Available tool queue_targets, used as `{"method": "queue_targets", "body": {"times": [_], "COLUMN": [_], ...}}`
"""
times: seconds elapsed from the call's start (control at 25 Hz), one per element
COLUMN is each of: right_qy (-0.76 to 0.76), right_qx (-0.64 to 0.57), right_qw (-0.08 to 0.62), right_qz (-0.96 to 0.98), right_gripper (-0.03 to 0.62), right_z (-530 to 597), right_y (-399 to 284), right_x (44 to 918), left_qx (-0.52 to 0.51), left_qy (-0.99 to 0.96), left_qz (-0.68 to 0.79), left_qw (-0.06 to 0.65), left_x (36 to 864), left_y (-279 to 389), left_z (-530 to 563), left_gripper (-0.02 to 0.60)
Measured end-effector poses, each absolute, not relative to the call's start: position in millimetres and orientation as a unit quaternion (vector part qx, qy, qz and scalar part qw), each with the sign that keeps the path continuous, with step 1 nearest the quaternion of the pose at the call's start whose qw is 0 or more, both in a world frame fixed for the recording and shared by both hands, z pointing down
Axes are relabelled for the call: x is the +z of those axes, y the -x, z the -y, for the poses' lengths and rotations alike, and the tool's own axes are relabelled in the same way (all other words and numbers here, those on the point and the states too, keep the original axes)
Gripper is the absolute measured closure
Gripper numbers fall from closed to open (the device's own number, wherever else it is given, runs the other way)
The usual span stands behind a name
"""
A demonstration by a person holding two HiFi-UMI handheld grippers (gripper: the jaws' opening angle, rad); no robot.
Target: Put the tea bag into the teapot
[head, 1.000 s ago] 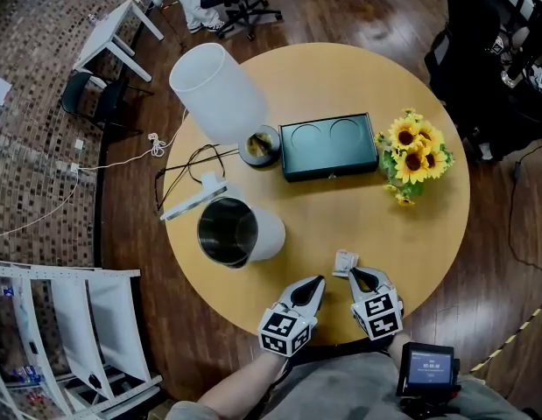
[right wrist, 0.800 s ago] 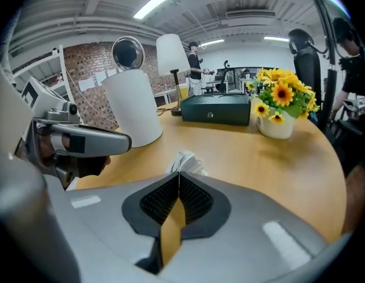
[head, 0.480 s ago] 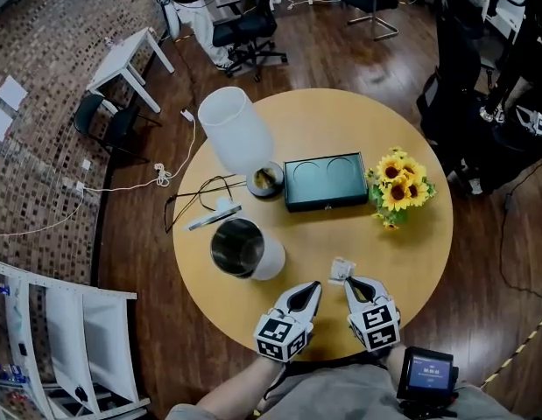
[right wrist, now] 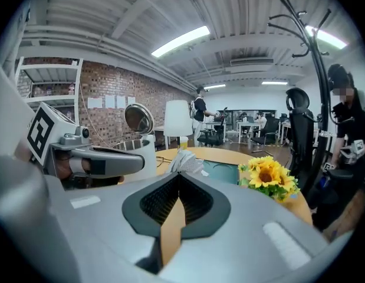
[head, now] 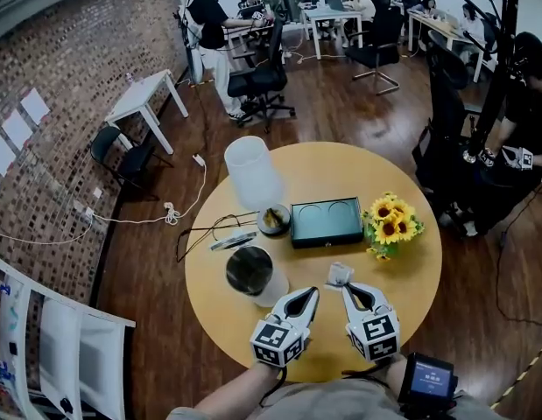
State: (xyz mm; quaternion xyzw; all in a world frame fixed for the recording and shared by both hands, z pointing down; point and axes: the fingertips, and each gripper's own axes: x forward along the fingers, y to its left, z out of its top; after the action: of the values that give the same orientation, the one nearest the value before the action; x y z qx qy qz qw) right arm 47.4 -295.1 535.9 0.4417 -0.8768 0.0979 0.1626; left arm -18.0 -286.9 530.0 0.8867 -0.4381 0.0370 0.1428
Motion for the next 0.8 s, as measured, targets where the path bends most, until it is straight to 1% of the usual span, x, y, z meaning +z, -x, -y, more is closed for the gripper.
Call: {"method": "queue_targets", "body": {"times": [0.2, 0.6, 0.8], "right_qy": [-0.439, -0.403, -0.372], "right_qx": [0.086, 0.077, 0.079], "right_qw": [0.147, 0.135, 0.13], "right_qz": [0.882, 0.902, 0.916], "right_gripper": [0.582, 0.583, 0.583], "right_z": [288.8, 284.0, 286.9], "right_y": [-45.8, -40.2, -17.8], "right_x": [518.9, 510.3, 509.8], "left_qx": [0.034, 0.031, 0.027], "left_qy": [-0.886, -0.862, -0.842], "left_qz": [0.445, 0.493, 0.527], "left_qw": [0.125, 0.111, 0.108], "left_x": [516.4, 502.9, 503.4], "left_y": [21.2, 34.2, 60.4], "left_z": [281.7, 270.5, 269.1], "left_gripper": [0.581, 0.581, 0.581]}}
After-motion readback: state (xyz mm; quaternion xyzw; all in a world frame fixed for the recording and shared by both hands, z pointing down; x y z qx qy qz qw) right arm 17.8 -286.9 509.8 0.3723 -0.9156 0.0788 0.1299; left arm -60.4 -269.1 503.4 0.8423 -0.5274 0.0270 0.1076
